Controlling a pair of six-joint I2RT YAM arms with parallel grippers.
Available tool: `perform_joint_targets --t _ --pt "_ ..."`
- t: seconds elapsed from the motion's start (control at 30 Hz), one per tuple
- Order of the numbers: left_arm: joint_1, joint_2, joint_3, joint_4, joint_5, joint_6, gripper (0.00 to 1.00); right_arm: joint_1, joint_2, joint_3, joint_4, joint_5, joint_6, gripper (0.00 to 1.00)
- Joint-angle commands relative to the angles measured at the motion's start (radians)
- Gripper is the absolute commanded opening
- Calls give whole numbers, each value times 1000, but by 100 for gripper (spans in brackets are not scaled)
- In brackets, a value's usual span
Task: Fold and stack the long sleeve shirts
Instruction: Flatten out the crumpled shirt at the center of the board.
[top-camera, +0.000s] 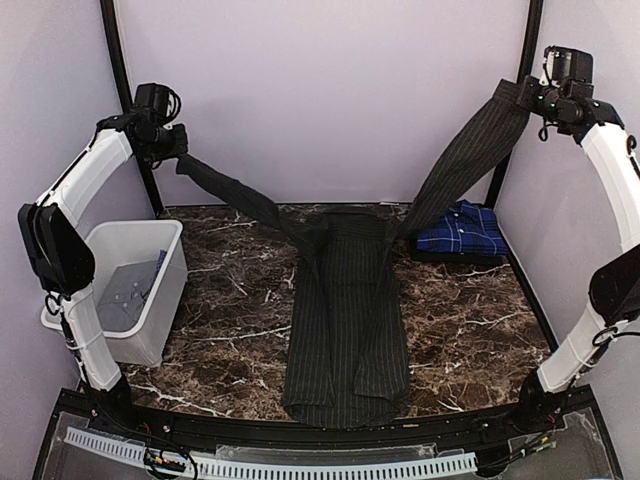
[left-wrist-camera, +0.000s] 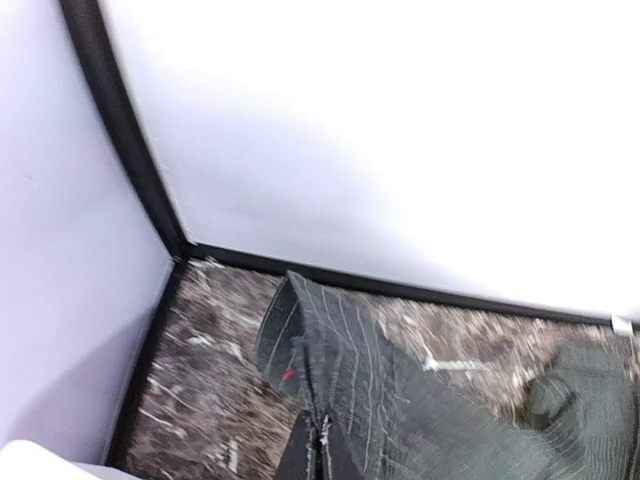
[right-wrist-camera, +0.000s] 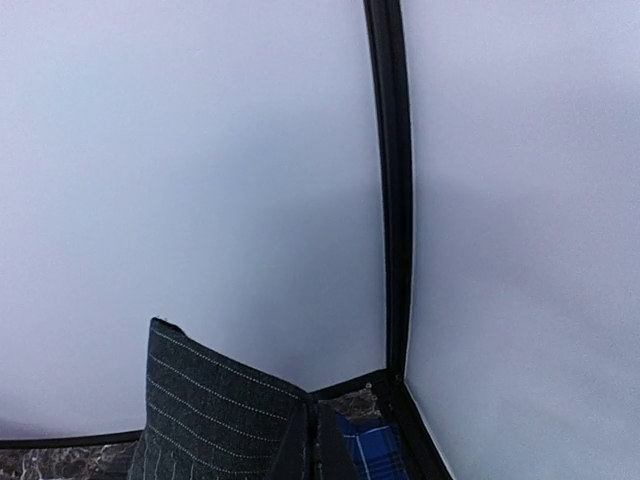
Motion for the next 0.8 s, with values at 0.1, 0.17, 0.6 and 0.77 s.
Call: perform_joint_targets --t 0.1,0.17,0.6,0.77 --pt "124 112 223 -101 15 -6 0 -159 74 11 -7 -33 48 0" --pt "153 142 280 -105 30 -8 0 -196 88 24 -9 -35 54 0" --pt "225 206 372 -103 78 -12 0 -279 196 128 -42 -177 89 0" --pt "211 206 350 -107 139 -20 0 -205 162 27 2 -238 68 0"
